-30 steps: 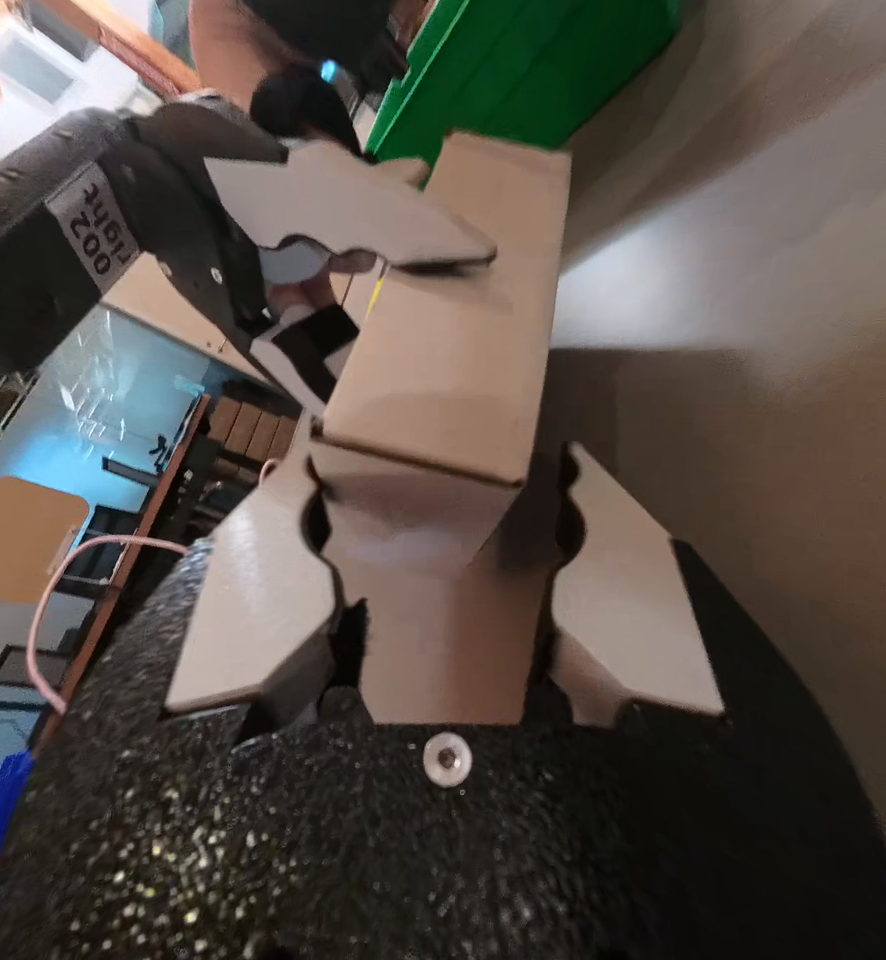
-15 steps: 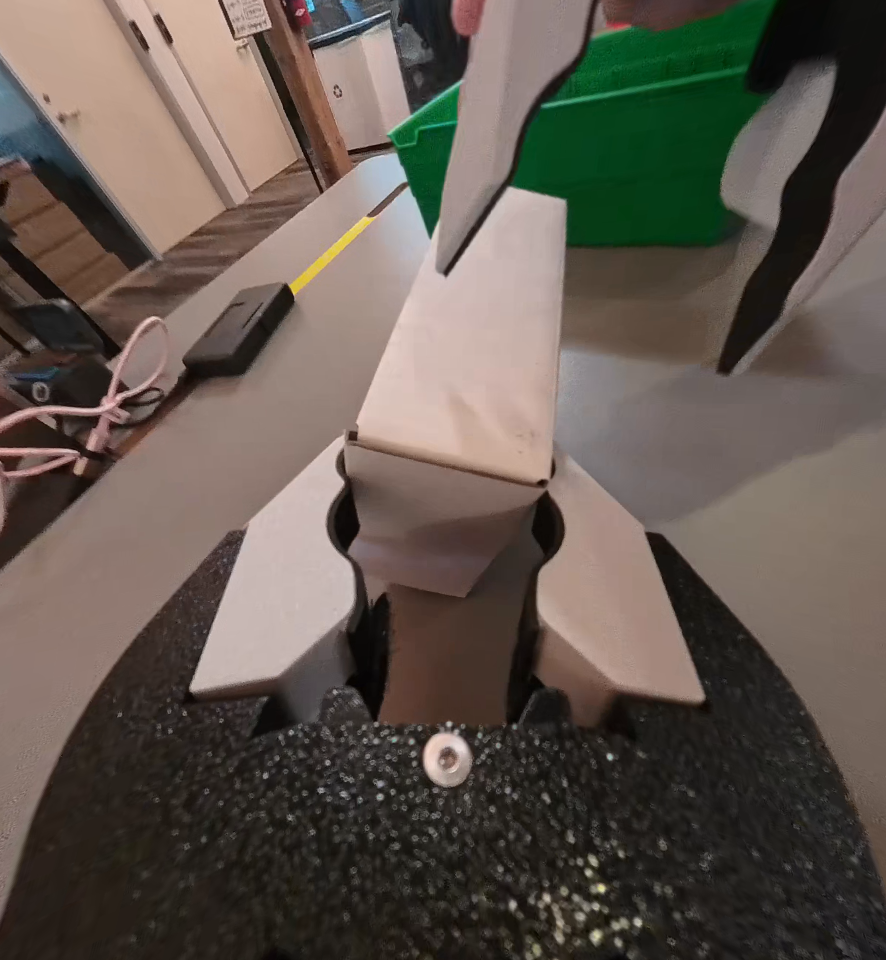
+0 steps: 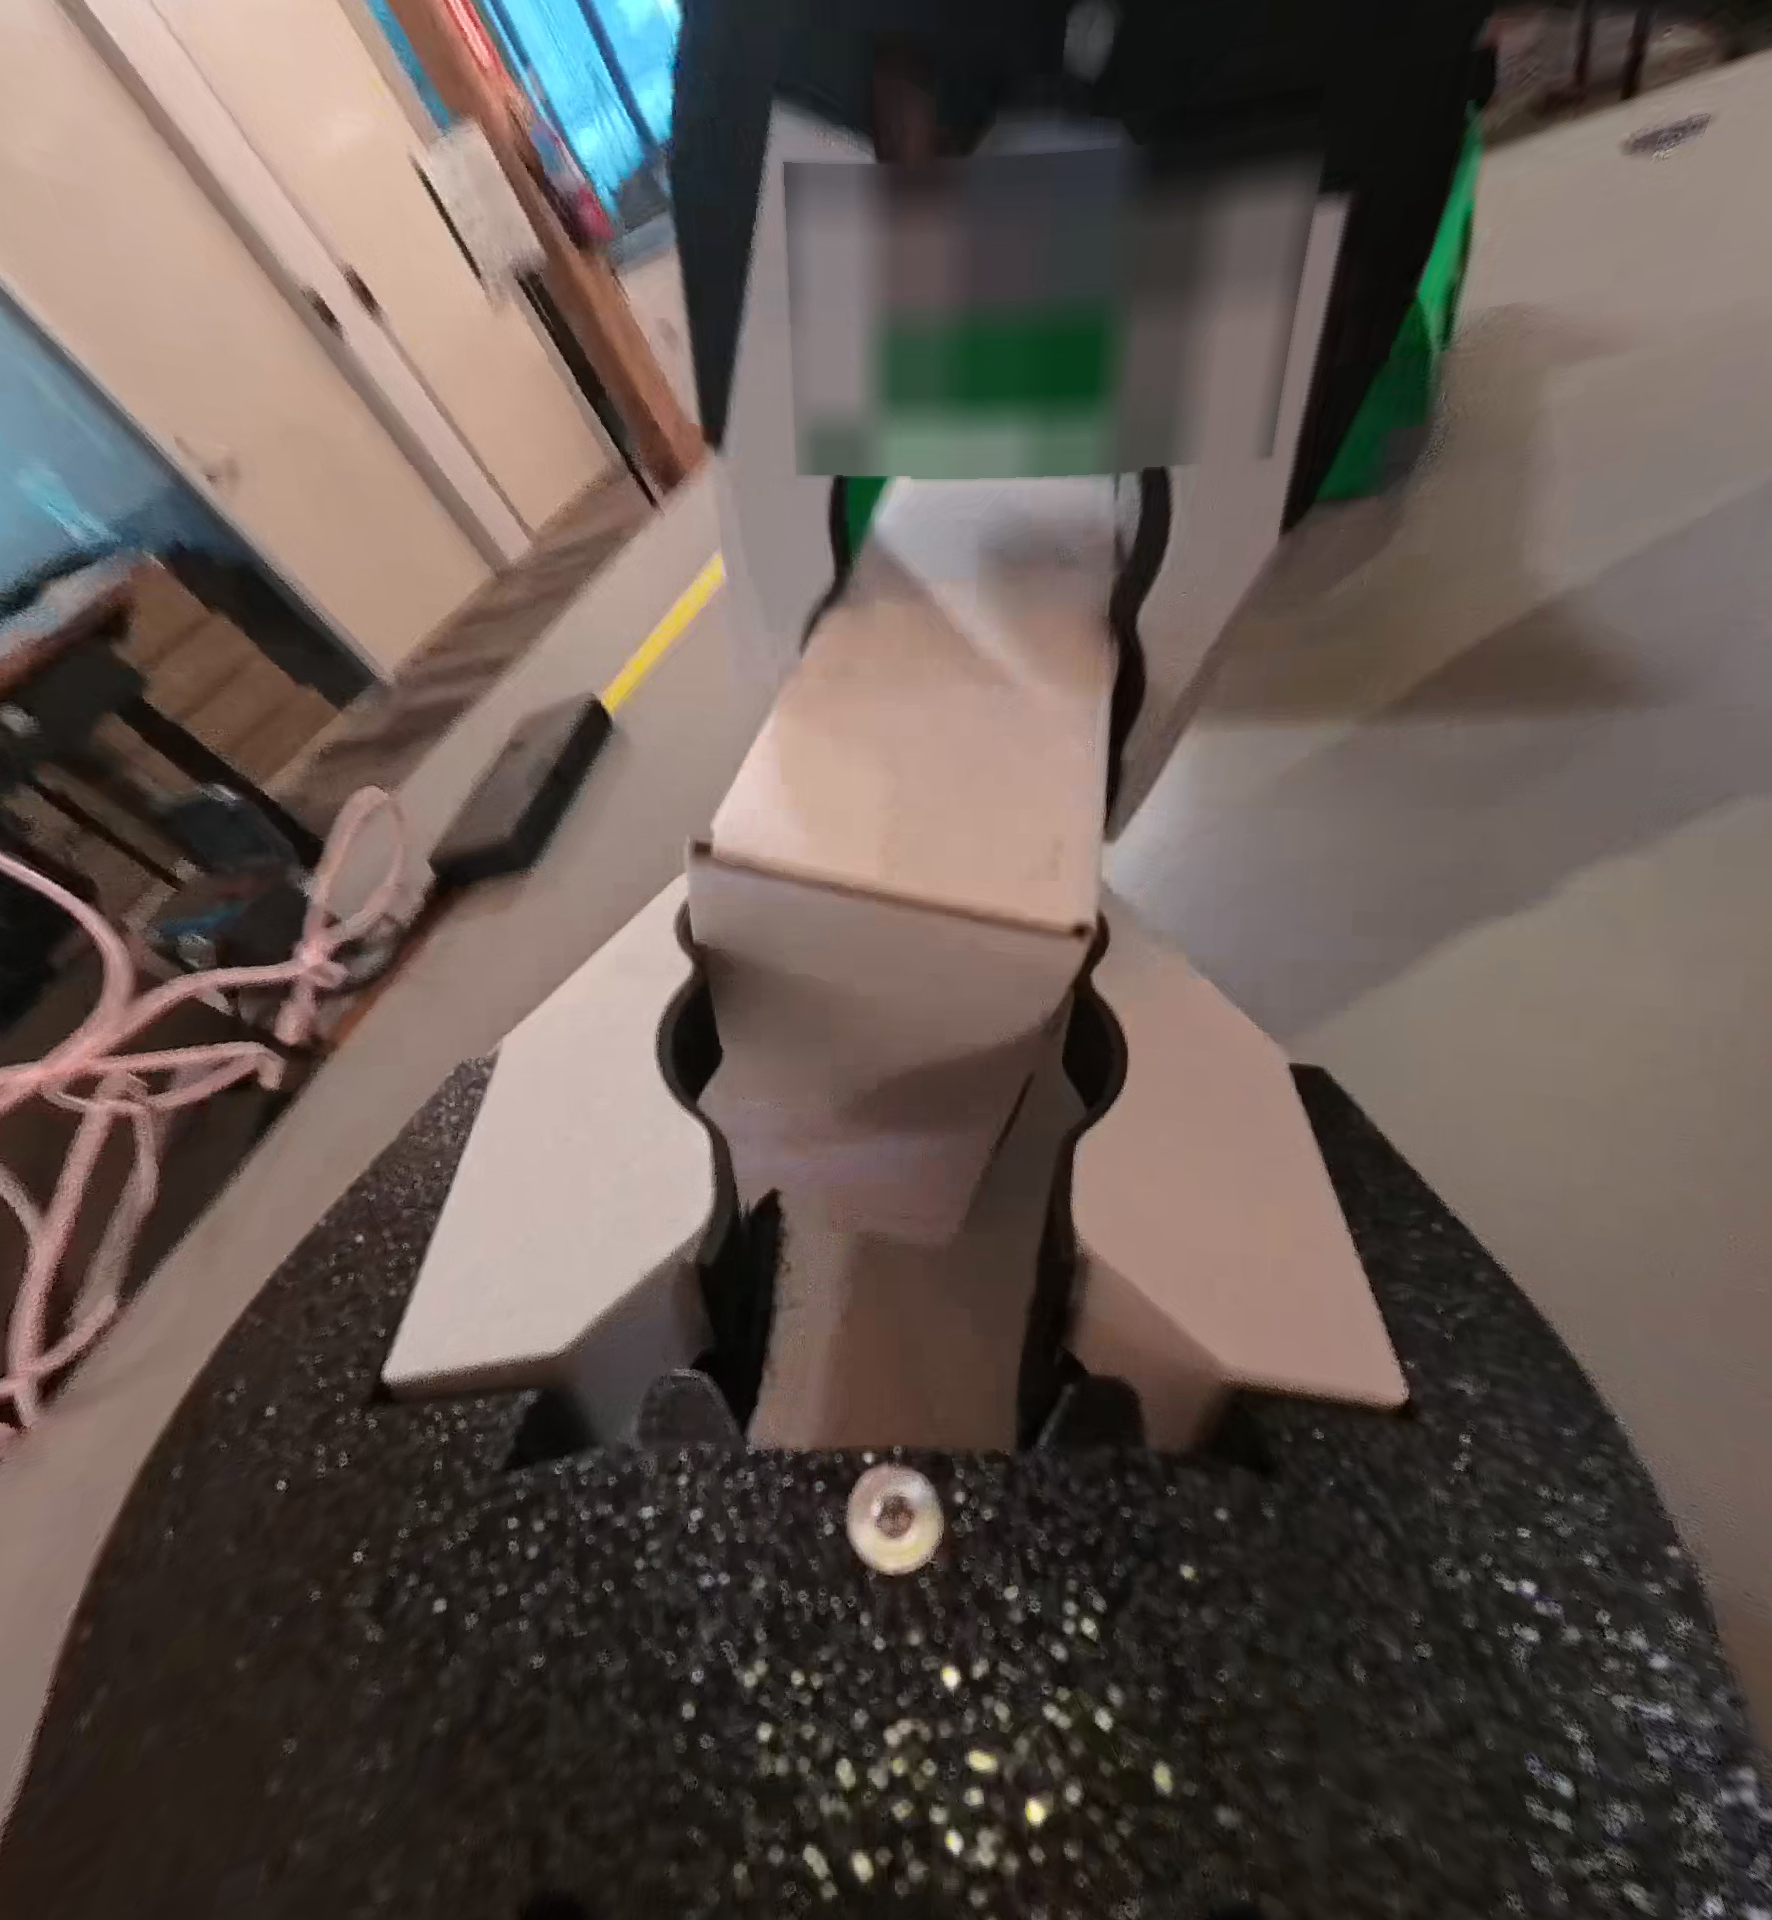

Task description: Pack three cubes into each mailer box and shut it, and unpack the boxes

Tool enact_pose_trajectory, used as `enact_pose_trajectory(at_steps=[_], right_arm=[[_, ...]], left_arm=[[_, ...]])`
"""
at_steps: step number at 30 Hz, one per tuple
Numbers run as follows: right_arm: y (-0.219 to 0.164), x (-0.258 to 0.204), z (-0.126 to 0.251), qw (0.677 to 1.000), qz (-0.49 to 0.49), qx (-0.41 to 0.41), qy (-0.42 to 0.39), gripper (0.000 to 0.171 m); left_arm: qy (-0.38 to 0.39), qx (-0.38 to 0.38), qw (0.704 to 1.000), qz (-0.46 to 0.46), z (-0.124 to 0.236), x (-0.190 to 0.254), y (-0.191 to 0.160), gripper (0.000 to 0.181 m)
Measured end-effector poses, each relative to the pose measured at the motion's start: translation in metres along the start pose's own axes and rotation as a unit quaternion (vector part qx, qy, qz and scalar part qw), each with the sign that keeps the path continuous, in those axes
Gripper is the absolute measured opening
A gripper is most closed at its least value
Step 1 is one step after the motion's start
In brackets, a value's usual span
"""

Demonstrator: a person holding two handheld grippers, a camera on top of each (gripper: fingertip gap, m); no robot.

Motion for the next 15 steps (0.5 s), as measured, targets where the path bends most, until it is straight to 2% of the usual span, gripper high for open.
enact_pose_trajectory(at_steps=[1, 3, 4, 6, 8, 11, 13, 15], right_arm=[[-0.002, 0.003, 0.002, 1.0, -0.002, 0.005, -0.013, 0.066], [0.0, 0.009, 0.015, 0.997, -0.024, 0.067, -0.035, 0.065], [0.001, 0.013, 0.025, 0.991, -0.044, 0.113, -0.052, 0.065], [0.003, 0.021, 0.05, 0.964, -0.082, 0.238, -0.085, 0.064], [0.004, 0.022, 0.073, 0.914, -0.113, 0.376, -0.096, 0.064], [0.006, 0.011, 0.093, 0.814, -0.126, 0.564, -0.062, 0.064], [0.006, 0.003, 0.095, 0.748, -0.135, 0.65, -0.016, 0.063], [0.005, -0.002, 0.087, 0.719, -0.145, 0.68, 0.002, 0.063]], left_arm=[[0.016, 0.032, 0.999, -0.009, 0.004, -0.001, 0.007, 0.065], [0.059, 0.081, 0.995, -0.014, 0.012, -0.009, 0.02, 0.071], [0.086, 0.102, 0.991, -0.008, 0.017, -0.016, 0.025, 0.076], [0.127, 0.139, 0.982, 0.025, 0.026, -0.03, 0.034, 0.099], [0.135, 0.182, 0.971, 0.078, 0.034, -0.037, 0.041, 0.117], [0.049, 0.202, 0.965, 0.161, 0.027, -0.026, 0.044, 0.135], [-0.007, 0.214, 0.96, 0.182, 0.022, -0.011, 0.046, 0.128], [-0.056, 0.232, 0.952, 0.192, 0.021, 0.003, 0.051, 0.11]])
Point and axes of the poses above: each gripper's, where its closed fingertips meet, z back along the fingers, y out of its top, x = y × z across the jaws, the point moved 5 cm from there along z, back along the fingers, and after that the axes turned 9 degrees about y, right-handed, at the moved point
